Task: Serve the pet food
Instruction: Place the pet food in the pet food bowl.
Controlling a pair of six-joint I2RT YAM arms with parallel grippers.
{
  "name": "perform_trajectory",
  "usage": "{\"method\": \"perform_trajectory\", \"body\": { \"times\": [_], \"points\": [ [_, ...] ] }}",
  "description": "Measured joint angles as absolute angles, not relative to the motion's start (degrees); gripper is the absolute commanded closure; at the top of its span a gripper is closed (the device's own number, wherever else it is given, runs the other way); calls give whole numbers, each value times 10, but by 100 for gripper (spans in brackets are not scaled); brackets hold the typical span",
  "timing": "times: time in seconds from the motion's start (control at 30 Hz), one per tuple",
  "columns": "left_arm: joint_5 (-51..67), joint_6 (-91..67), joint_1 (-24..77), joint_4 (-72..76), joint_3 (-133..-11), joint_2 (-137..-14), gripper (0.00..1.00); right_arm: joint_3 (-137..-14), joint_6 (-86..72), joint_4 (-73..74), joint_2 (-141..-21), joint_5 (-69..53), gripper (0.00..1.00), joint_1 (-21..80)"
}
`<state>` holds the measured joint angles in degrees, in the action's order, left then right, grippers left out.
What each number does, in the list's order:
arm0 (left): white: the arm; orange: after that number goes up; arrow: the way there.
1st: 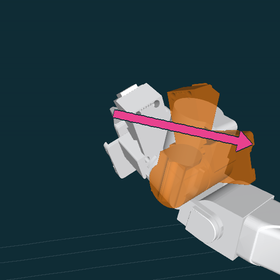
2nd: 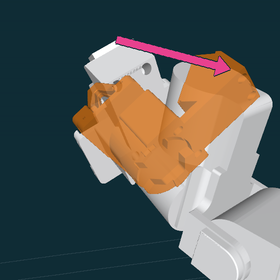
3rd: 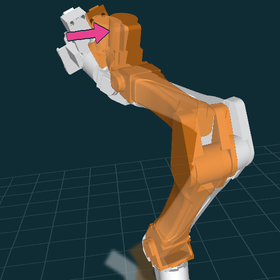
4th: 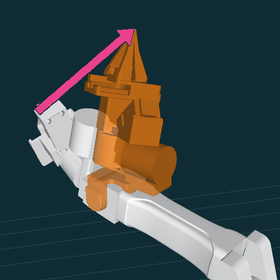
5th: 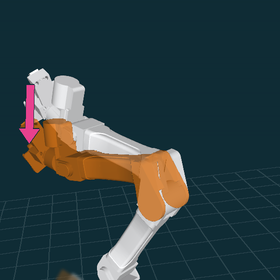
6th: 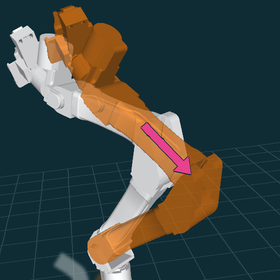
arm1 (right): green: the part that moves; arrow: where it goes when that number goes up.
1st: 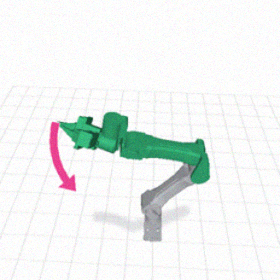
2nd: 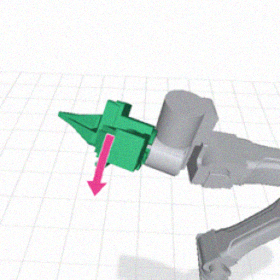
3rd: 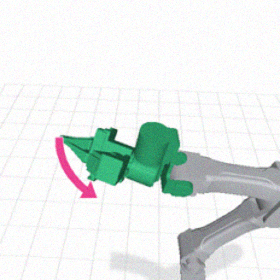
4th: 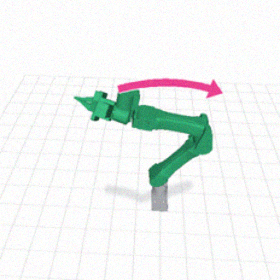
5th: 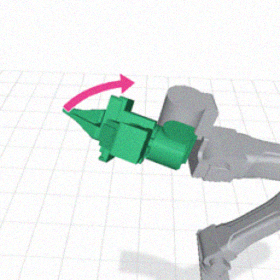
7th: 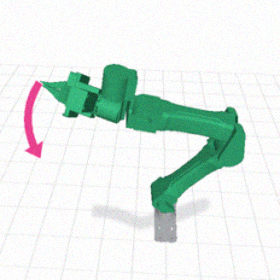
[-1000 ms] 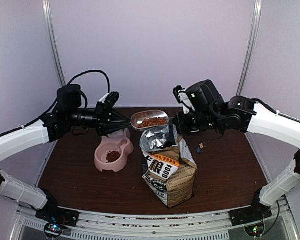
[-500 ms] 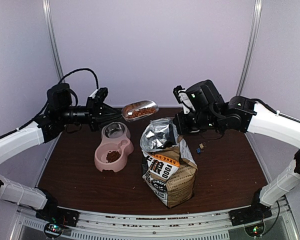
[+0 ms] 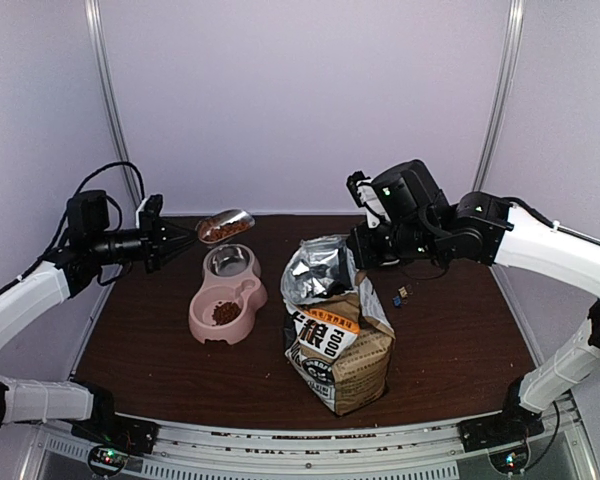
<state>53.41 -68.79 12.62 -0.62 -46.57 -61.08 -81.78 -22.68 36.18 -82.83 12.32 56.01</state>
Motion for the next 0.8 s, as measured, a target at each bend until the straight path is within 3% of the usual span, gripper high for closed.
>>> {"method": "perform_trajectory", "body": {
  "times": [0.8],
  "points": [
    [538, -518, 7, -61, -425, -723, 100, -818, -227, 365, -828, 128, 100, 560]
  ]
}}
